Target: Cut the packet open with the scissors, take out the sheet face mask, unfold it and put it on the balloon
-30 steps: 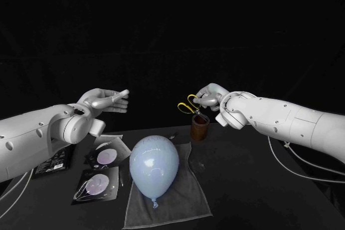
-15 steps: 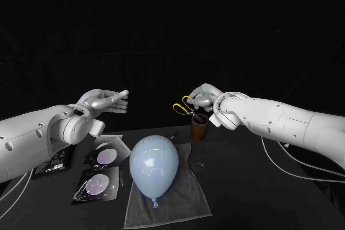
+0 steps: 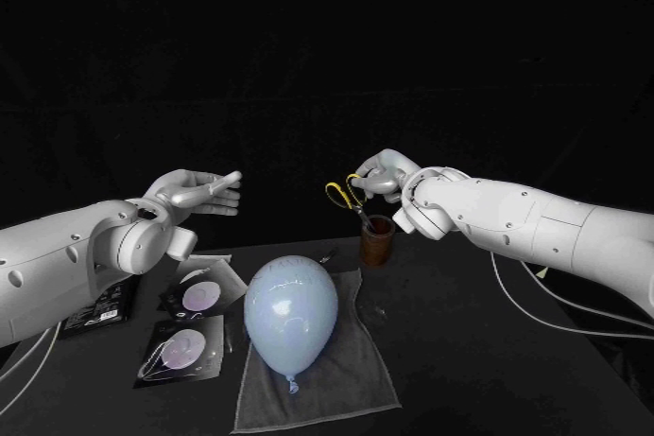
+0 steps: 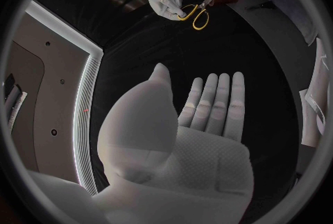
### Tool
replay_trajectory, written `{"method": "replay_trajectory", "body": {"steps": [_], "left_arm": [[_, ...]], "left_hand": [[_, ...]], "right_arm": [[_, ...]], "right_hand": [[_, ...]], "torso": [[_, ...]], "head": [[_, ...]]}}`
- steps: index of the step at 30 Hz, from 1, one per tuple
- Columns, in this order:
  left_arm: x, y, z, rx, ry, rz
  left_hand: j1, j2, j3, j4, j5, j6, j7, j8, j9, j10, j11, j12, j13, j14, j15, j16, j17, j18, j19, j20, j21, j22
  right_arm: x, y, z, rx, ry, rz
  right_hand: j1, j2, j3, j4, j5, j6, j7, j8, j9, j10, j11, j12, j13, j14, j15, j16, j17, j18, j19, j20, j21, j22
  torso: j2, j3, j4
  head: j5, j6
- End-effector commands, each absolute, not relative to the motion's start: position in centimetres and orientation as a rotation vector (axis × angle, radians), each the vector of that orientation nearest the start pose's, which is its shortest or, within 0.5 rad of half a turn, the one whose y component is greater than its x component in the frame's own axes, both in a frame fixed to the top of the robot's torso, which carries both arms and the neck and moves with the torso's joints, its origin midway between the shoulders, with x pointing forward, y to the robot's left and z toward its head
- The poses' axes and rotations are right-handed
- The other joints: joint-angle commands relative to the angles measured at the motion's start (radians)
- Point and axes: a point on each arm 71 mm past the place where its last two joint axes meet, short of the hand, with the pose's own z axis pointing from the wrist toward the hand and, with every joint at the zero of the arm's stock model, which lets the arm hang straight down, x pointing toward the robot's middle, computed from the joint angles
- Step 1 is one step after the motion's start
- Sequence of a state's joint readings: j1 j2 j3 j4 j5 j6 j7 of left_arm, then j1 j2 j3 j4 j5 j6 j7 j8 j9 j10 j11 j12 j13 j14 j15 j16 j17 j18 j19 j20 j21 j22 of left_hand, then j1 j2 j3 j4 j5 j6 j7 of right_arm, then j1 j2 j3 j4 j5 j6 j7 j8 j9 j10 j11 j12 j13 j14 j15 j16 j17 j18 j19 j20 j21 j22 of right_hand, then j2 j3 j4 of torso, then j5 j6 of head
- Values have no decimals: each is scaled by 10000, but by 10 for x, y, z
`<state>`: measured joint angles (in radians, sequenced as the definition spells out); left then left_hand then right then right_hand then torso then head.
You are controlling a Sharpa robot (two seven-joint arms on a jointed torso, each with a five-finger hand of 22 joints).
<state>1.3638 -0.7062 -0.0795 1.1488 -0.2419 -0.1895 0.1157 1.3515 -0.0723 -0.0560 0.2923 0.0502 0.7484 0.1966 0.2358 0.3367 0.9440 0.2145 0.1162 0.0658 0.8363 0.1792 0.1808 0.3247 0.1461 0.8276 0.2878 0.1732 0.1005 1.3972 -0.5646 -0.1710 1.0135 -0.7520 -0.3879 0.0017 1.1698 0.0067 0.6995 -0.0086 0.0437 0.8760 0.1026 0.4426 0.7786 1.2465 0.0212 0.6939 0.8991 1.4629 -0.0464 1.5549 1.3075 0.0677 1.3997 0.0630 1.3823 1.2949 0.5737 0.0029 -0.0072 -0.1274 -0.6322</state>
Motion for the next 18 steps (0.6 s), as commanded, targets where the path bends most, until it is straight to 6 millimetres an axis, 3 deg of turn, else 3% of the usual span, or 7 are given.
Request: {"method": "replay_trajectory", "body": {"steps": [1, 18], "left_arm": [[572, 247, -138, -9172, 15931, -12286], [572, 247, -138, -9182, 16029, -12305]], "left_hand": [[30, 108, 40, 17, -21, 80, 750, 39, -16, 70, 12, 55, 2, 60, 12, 48, -10, 78, 47, -15, 33, 11], [29, 110, 32, 18, -21, 77, 750, 35, -21, 65, 14, 51, 0, 48, 15, 44, -15, 79, 41, -12, 31, 9]], "right_arm": [[595, -225, -141, 4634, 16024, 7273], [586, -247, -161, 4964, 17418, 7006]], "right_hand": [[34, 31, 867, -888, 48, 70, -6, -5, -20, -157, -16, -367, -285, 970, 7, 25, 2124, -2, -48, -2, -38, 6], [138, -88, 822, -980, 48, 238, 74, -493, -205, -226, 62, -1784, -1437, 950, 71, -5, 2032, 33, -142, 55, -160, -92]], "torso": [[-4, 15, -2], [-8, 46, -18]], "head": [[5, -37], [-3, -91]]}}
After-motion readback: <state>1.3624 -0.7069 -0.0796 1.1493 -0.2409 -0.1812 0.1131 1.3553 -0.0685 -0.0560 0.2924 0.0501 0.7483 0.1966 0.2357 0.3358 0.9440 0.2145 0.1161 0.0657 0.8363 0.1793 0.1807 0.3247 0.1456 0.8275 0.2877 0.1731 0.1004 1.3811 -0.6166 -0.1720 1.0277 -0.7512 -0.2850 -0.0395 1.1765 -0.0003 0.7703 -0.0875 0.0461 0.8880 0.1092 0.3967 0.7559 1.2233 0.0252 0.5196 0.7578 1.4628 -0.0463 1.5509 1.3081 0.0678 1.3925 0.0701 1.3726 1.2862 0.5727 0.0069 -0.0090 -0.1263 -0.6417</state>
